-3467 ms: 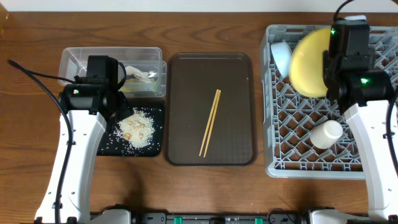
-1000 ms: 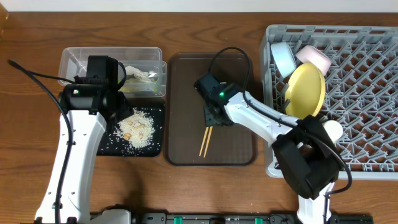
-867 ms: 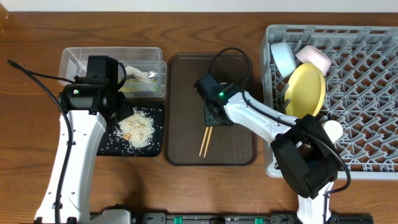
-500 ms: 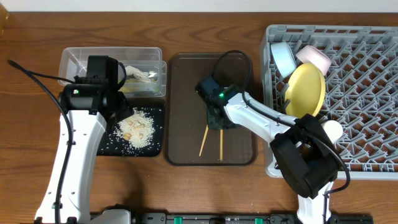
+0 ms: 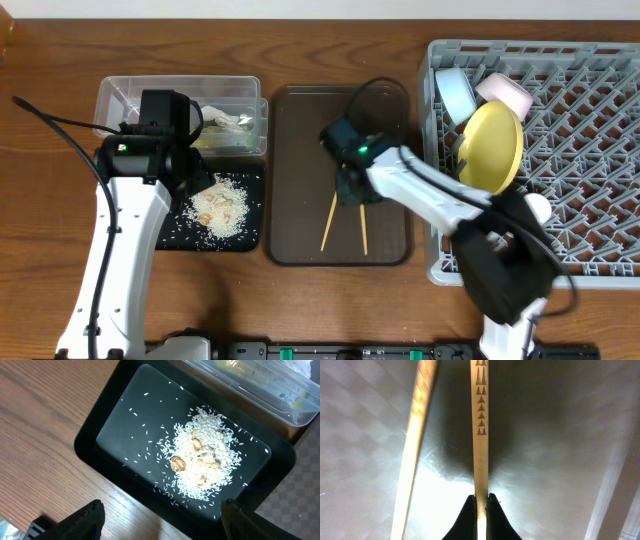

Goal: Sort waste into correct bins and load items into the dishwasher rack
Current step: 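Reach the right gripper to the brown tray and grasp one chopstick, then carry the chopstick right and drop it into the rack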

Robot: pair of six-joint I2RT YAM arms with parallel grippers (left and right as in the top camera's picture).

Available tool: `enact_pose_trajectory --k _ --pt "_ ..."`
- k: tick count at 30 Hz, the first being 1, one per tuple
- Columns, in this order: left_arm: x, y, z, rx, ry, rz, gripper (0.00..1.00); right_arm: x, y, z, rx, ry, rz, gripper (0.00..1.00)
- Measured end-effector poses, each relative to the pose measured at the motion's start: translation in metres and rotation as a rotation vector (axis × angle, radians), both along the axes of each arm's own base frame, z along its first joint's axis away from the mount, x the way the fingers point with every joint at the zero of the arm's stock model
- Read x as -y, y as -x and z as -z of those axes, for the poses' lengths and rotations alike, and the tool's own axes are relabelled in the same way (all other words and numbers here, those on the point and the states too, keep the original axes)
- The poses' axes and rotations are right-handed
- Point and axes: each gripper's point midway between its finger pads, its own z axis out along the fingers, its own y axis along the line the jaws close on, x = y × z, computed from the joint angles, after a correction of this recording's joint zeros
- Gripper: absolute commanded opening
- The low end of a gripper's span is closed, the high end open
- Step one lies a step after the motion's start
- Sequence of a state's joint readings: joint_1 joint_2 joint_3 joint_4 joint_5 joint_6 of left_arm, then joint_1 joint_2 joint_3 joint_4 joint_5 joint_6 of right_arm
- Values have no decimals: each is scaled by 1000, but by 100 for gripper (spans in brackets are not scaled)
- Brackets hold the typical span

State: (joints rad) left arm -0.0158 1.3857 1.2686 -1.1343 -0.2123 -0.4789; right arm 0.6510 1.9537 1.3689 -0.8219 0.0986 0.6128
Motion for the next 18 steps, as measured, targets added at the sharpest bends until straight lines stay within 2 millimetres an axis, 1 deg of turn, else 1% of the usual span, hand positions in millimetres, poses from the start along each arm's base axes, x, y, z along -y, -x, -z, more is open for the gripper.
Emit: enact_pose_trajectory --k 1,3,4,5,7,8,9,11,13,15,18 --pt "0 0 0 0 0 0 77 4 -5 -13 30 -12 -2 1" --pt "0 0 0 0 0 0 77 17 -18 -54 121 -47 -12 1" --pt "0 0 0 0 0 0 77 22 -20 -67 146 -59 -12 1" --pt "0 0 0 0 0 0 77 34 -24 -88 187 -66 -11 1" --pt "0 0 0 0 0 0 77 58 -27 -119 246 -66 6 1" --pt "0 0 0 1 0 0 77 71 -27 -131 263 -63 18 1" --pt "0 0 0 1 0 0 77 84 -26 -138 269 -53 35 1" --pt "0 0 0 1 0 0 77 111 -22 -143 251 -22 70 1" --pt "0 0 0 1 0 0 77 134 -20 -138 215 13 99 1" --pt "0 0 0 2 0 0 77 150 -20 -132 189 35 112 1" --pt "0 0 0 2 0 0 77 161 -18 -119 151 58 104 1"
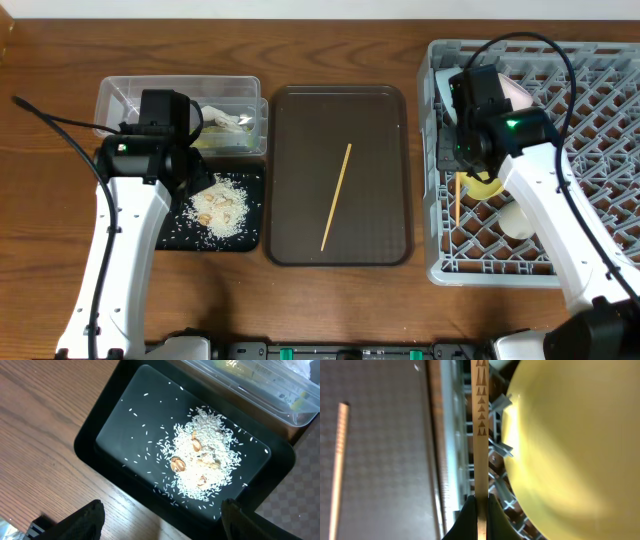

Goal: Sort waste into correct bins and load items into the dishwasher rack
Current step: 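Carry the chopstick right and drop it into the rack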

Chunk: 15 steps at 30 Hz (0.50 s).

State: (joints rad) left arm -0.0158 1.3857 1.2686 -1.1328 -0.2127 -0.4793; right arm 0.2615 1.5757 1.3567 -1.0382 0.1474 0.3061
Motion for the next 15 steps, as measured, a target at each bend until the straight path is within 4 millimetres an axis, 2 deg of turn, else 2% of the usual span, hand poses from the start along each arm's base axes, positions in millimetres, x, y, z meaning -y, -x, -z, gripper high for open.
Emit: enact_pose_trajectory --k 4,7,11,15 --pt "0 0 0 0 0 0 77 2 3 23 -48 15 -18 5" --pt "0 0 0 0 0 0 77 1 1 35 -58 17 -31 14" --pt "0 0 0 0 0 0 77 -1 -6 35 -29 10 -41 30" --pt "0 0 0 0 0 0 77 -4 -14 31 5 3 -57 36"
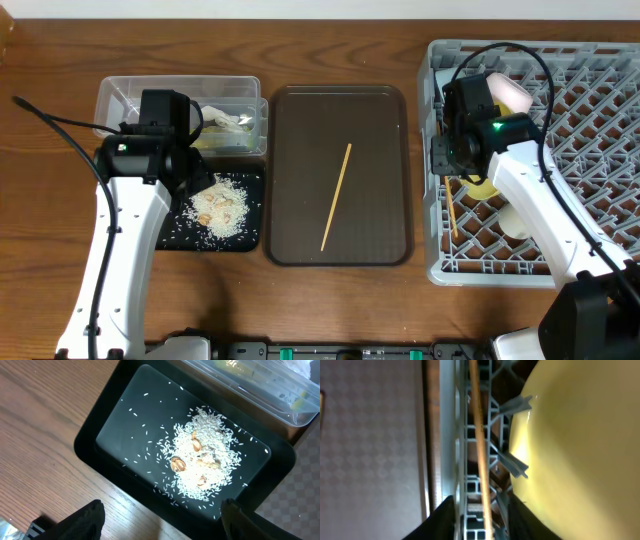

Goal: Sort waste into correct bins and load items into the dishwasher rack
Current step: 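Carry the chopstick right and drop it into the rack, then reach back to the brown tray and grasp the second chopstick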

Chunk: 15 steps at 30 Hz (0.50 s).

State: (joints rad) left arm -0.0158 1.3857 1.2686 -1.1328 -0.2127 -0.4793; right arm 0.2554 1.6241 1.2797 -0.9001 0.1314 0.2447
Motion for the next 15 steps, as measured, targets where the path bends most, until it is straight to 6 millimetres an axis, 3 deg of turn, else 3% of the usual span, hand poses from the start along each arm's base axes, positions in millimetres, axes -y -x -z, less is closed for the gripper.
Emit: enact_pose_trajectory --k 3,6,9,12,15 --pt "0 0 0 0 0 0 77 -8 -13 -11 51 -35 -18 37" --pt "0 0 0 0 0 0 77 -33 -32 -29 141 -122 -67 41" --pt "0 0 0 0 0 0 77 -72 -41 -43 212 -211 -159 47" --pt "0 0 0 0 0 0 77 -118 -35 -50 241 -269 -269 47" --pt "0 0 0 0 0 0 77 -153 -24 -44 233 -283 -344 48"
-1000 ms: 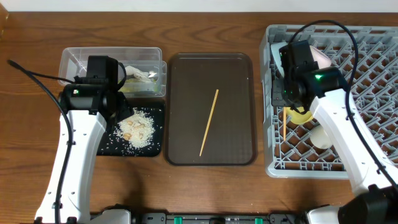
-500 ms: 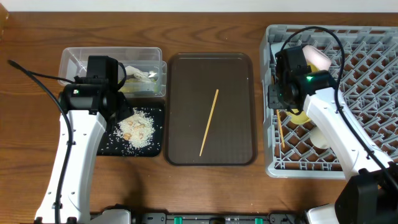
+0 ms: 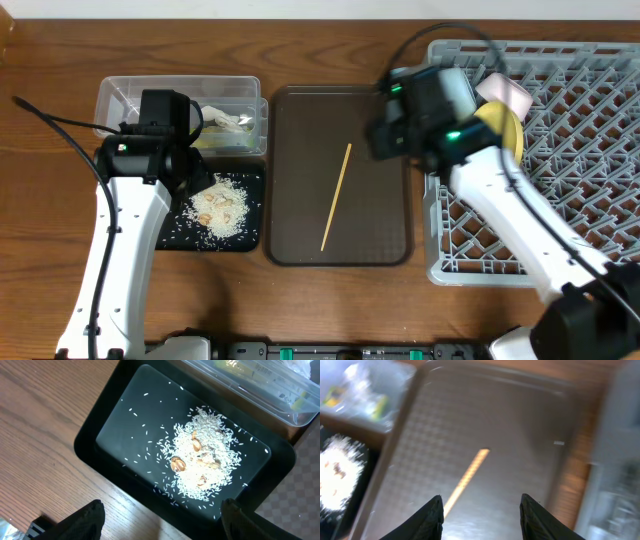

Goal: Sort waste into correct bins and load items into the dishwasher rack
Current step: 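Reach back to the brown tray and grasp the second chopstick, then carry the second chopstick right and release it into the rack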

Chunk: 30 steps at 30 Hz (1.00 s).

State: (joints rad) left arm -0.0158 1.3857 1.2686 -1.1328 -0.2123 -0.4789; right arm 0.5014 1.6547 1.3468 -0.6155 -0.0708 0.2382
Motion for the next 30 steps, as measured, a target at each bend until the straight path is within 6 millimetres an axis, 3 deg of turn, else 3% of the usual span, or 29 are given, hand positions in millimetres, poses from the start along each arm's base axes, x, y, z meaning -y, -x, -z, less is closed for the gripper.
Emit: enact_pose_trajectory --k 5,10,15,18,22,30 --pt "0 0 0 0 0 0 77 -35 17 52 -114 51 -29 47" --pt "0 0 0 0 0 0 78 -46 32 113 -249 114 16 45" --pt "0 0 0 0 0 0 78 -51 45 148 -315 167 62 37" --pt "0 0 0 0 0 0 78 -50 49 157 -332 188 84 27" --pt "0 0 0 0 0 0 78 -44 50 161 -341 211 113 3" --pt "0 0 0 -1 0 0 78 -31 53 161 -361 249 188 1"
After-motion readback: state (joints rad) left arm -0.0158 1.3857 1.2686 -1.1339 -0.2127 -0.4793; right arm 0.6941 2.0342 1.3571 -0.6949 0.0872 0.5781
